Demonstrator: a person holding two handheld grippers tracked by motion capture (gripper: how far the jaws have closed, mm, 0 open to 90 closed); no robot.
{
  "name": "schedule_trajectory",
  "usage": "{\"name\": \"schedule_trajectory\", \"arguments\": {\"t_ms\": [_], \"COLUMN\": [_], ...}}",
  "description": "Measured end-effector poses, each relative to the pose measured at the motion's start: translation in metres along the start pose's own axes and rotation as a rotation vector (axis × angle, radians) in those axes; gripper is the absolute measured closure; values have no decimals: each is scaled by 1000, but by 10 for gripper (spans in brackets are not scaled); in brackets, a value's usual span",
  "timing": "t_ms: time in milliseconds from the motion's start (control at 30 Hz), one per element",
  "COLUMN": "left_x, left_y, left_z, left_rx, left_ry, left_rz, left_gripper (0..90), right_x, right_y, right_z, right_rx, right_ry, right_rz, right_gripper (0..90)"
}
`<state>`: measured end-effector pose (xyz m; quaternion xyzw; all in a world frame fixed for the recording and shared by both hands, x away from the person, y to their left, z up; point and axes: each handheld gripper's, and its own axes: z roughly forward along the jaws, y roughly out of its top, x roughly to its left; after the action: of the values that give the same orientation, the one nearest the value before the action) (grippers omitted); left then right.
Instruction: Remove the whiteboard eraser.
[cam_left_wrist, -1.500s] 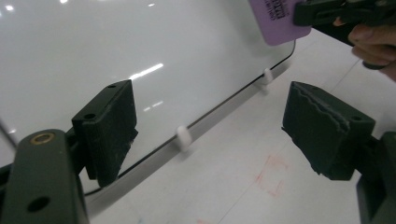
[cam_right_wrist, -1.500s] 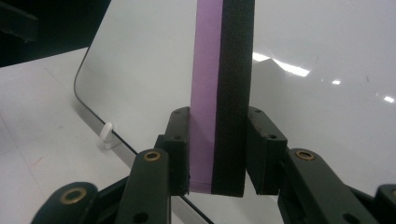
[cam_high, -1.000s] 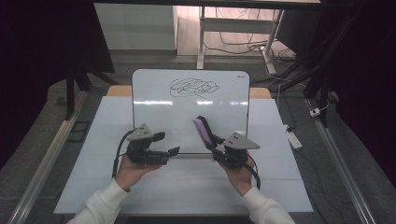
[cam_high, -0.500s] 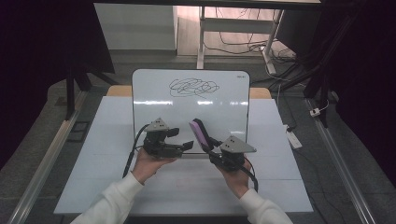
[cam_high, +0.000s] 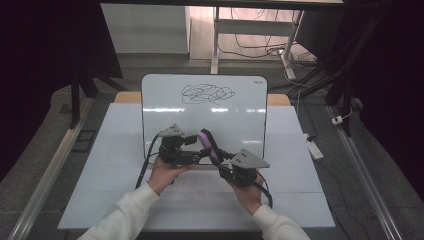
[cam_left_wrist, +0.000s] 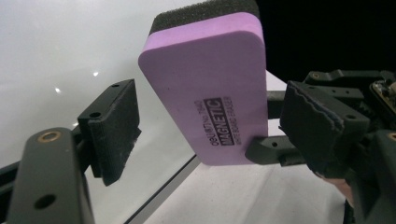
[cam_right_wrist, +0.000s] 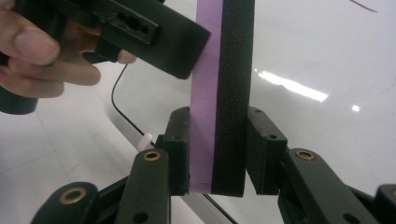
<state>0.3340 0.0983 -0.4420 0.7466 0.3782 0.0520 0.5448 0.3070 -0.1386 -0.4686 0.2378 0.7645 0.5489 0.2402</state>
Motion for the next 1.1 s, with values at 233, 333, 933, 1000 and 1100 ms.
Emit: {"name": "schedule_trajectory", "arguments": {"t_ms": [233,333,933,1000,1100], "left_x": [-1,1,8,9,8], "left_y": [0,1,-1,-1,-1], "left_z": [1,1,3,3,2], "left_rx": [-14,-15,-10,-7,-10], "left_ry": [-13,-27,-86,-87,-84], "left_rz": [5,-10,-90,-93,-90], "left_gripper": [309,344,386,394,400], "right_x": [4,4,5,5,4], "right_y": [0,-1,-3,-4,-4], "right_z": [1,1,2,3,4], "right_rx": [-26,-30,-45,-39,-36], "right_ry": [-3,-7,-16,-14,-2], "right_rz": [-5,-4,4,-3,-4], "right_gripper": [648,647,646,643,628]}}
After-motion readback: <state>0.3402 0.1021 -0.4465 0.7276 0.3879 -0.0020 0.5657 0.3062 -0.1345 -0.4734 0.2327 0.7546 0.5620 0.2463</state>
